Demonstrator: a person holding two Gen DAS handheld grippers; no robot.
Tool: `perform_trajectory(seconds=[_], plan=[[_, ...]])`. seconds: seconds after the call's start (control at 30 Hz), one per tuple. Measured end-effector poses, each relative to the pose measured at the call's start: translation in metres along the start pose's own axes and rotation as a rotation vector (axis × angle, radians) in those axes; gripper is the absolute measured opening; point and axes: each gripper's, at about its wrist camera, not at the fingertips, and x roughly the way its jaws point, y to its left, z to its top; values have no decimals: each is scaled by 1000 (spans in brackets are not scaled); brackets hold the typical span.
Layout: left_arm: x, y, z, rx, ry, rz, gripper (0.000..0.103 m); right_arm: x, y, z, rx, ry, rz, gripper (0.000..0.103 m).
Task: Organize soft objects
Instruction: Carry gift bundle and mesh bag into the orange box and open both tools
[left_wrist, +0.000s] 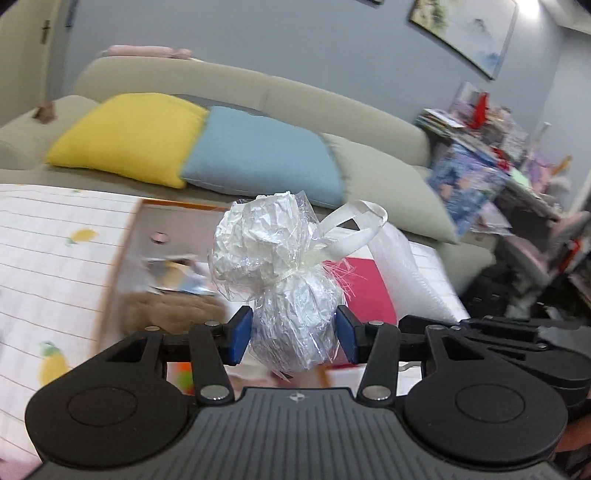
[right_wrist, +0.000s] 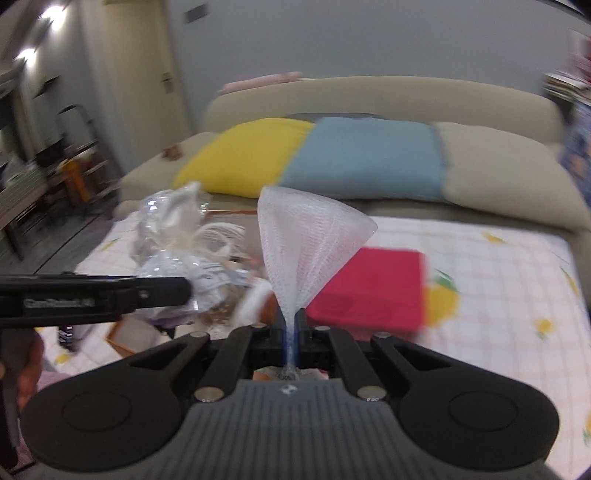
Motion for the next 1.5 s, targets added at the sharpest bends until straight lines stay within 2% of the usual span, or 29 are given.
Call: perform_trajectory(seconds=[0.13,0.23,0.33,0.63,0.83,0.9,1.07,1.13,1.27,1.33,1.5], plan=[[10,21,13,16,16,69,55,37,22,27,-52,34,56,0],[24,37,23,42,52,98,55,70,28,44,-36,74,81,0],[38,46,34,70,74,130,55,105,30,58,-46,122,81,0],[66,62,51,67,91,168,55,205,20,66,-101,261,-38,0],[83,70,52,50,117,171,55,242,20,64,-146,311,-87,1],[86,71,53,53,120,172,55,247,20,61,-163,320,-101,3],[91,74,53,60,134,177,55,253,21,54,-207,327,-100,17],[91,74,52,60,137,177,55,248,23,54,-227,315,-88,38],[89,72,55,64,131,179,55,231,27,58,-262,277,-77,42],[85,70,59,69,118,174,55,216,26,61,-269,249,-73,52],[81,61,69,67,84,134,55,177,19,68,-233,154,-79,60]])
